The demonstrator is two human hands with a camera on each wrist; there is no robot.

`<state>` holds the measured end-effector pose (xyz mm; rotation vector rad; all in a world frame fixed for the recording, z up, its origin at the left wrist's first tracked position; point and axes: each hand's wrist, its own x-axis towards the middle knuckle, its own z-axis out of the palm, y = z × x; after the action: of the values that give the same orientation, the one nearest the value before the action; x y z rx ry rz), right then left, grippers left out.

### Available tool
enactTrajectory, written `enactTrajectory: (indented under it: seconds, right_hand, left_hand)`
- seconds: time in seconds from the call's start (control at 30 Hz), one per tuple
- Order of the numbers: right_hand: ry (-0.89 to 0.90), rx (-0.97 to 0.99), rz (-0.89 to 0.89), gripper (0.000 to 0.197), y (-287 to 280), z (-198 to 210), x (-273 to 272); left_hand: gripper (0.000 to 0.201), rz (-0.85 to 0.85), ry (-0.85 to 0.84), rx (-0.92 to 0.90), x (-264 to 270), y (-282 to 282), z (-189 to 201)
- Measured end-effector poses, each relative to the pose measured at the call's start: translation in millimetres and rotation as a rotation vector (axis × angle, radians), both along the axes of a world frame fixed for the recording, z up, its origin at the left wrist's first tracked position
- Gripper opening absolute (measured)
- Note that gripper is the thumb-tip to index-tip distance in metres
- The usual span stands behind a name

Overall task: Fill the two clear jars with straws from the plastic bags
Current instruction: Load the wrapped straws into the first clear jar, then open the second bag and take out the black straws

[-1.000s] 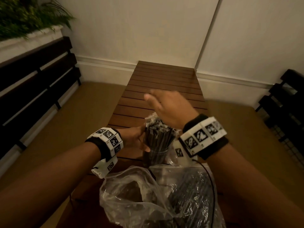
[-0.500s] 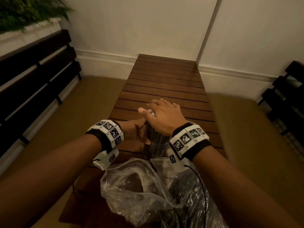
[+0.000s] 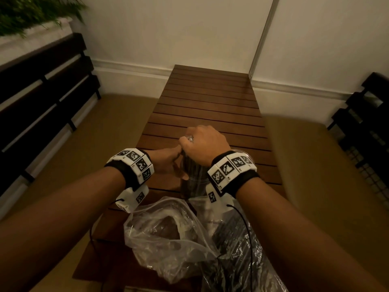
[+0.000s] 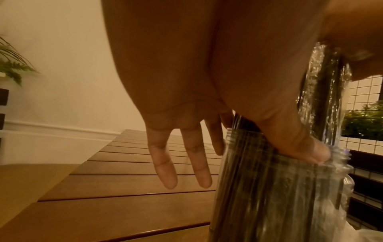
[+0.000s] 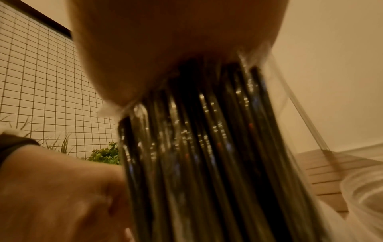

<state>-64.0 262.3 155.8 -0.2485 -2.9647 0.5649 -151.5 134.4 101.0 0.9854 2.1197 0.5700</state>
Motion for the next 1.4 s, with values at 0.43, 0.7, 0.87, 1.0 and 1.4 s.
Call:
enactTrajectory:
  seconds: [0.43, 0.7, 0.87, 1.0, 1.4]
  right_hand:
    - [0.249, -0.057, -0.096, 0.036, 16.4, 9.0, 23.9]
    - [0.047, -0.259, -0.235, 0.020, 42.9, -53.7, 133.9]
    - [-0.229, -0.096, -0.130, 0.025, 56.5, -108.6, 150.1]
    - [-0.306, -0.052, -0.031, 0.040, 59.9, -124.8, 145.6]
    - [-0.314, 0.071, -0.095, 0.019, 73.4, -135.9, 146.5]
  left_hand:
    - [0.080, -0.021, 0.075, -0.012, 1.8, -0.6, 5.2]
    - [0.095, 0.138, 0.150, 0.126, -0.1, -26.6, 21.8]
    - [0.035, 0.337, 0.392, 0.225, 11.0, -100.9, 32.5]
    - [0.022, 0.517, 0.500, 0.265, 45.4, -187.1, 2.1]
    - [0.037, 0.329, 0.123, 0.048, 222.8, -196.8, -103.4]
